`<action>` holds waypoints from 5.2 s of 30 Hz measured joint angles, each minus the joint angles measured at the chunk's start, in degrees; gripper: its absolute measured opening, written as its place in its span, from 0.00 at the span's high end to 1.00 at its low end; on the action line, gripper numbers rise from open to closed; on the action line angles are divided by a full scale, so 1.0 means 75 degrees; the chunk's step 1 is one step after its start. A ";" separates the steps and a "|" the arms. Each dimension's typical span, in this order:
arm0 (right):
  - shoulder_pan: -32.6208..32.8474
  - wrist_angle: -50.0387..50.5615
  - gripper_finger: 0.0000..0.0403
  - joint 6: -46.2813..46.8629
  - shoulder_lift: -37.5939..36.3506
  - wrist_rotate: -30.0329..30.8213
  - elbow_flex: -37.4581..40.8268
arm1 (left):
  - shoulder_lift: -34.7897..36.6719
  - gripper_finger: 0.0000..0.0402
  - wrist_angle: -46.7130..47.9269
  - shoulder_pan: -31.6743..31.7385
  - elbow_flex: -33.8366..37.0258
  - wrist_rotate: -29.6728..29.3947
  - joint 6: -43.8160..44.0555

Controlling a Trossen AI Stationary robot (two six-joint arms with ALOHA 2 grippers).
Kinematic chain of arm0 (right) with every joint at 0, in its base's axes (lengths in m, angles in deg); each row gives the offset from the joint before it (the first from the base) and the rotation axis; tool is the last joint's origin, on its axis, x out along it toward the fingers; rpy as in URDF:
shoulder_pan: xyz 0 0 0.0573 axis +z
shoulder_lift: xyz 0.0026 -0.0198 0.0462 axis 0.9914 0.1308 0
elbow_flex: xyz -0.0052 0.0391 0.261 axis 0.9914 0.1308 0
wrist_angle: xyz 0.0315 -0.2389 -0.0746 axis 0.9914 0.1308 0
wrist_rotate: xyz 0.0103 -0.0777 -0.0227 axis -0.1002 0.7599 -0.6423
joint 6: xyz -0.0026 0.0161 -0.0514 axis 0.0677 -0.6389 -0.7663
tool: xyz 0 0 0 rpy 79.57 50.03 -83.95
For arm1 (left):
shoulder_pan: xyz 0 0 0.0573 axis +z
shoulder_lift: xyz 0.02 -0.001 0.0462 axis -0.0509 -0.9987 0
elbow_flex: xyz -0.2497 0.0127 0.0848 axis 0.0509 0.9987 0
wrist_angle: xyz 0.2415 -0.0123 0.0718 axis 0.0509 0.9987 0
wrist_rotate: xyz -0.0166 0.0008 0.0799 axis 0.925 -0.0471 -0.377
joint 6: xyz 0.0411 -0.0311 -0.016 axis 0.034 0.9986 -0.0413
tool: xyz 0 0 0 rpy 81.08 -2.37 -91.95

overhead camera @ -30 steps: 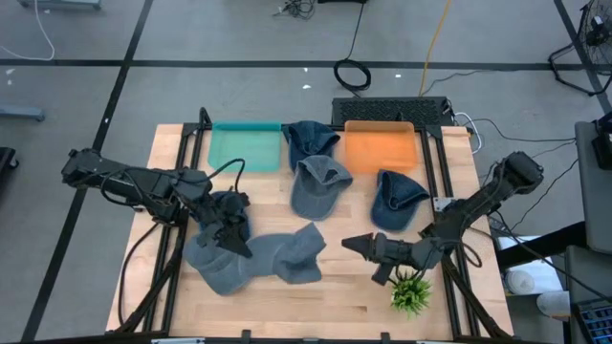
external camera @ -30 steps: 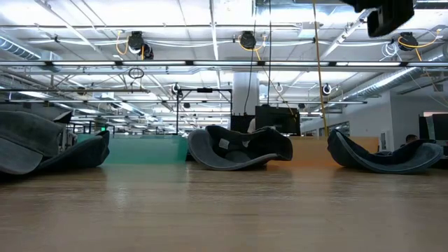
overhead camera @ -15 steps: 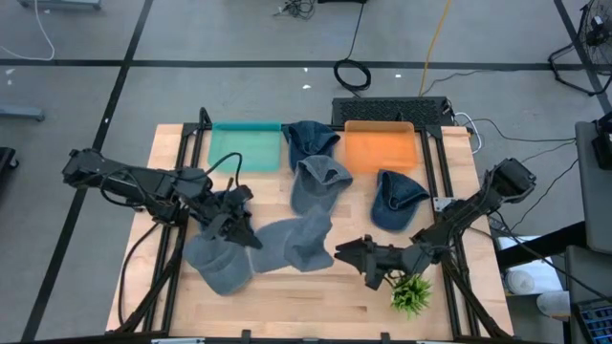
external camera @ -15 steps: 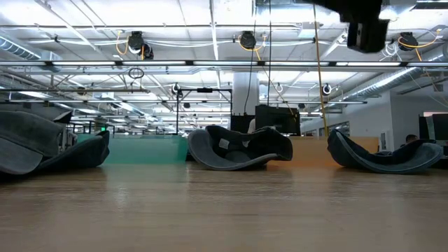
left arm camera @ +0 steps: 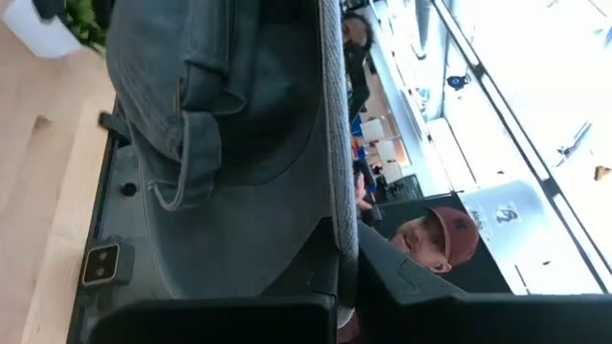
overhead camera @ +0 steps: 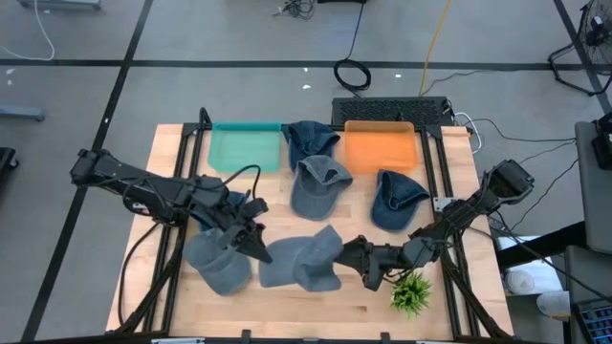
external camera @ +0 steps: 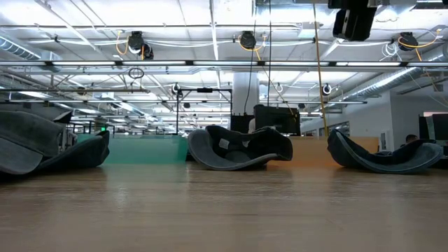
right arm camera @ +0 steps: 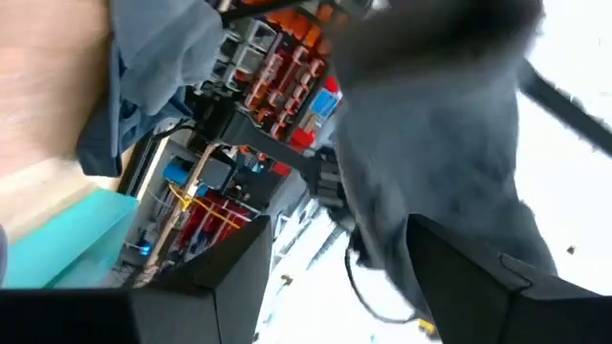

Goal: Pick & Place hat
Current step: Put the top right gray cap into the orange bin

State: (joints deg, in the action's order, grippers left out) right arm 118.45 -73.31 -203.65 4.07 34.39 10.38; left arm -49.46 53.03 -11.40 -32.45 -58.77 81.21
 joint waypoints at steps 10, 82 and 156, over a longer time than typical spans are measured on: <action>-0.0047 -0.0520 0.43 -0.0275 0.0116 -0.0547 0.0000 | -0.0031 0.98 0.0034 0.0062 0.0000 -0.0022 -0.0020; 0.0702 0.0501 0.97 0.1351 -0.1110 0.2528 -0.2524 | -0.0015 0.78 -0.0016 0.2151 0.0000 -0.3898 -0.7200; -0.2204 0.1326 0.97 0.5619 -0.2655 0.1848 -0.2535 | -0.2976 0.38 -0.4052 0.1062 0.0003 -0.8270 -1.8598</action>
State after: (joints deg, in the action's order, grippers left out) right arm 101.93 -63.37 -161.51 -15.85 48.25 -8.64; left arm -71.77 22.64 -3.43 -32.43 -120.79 -58.28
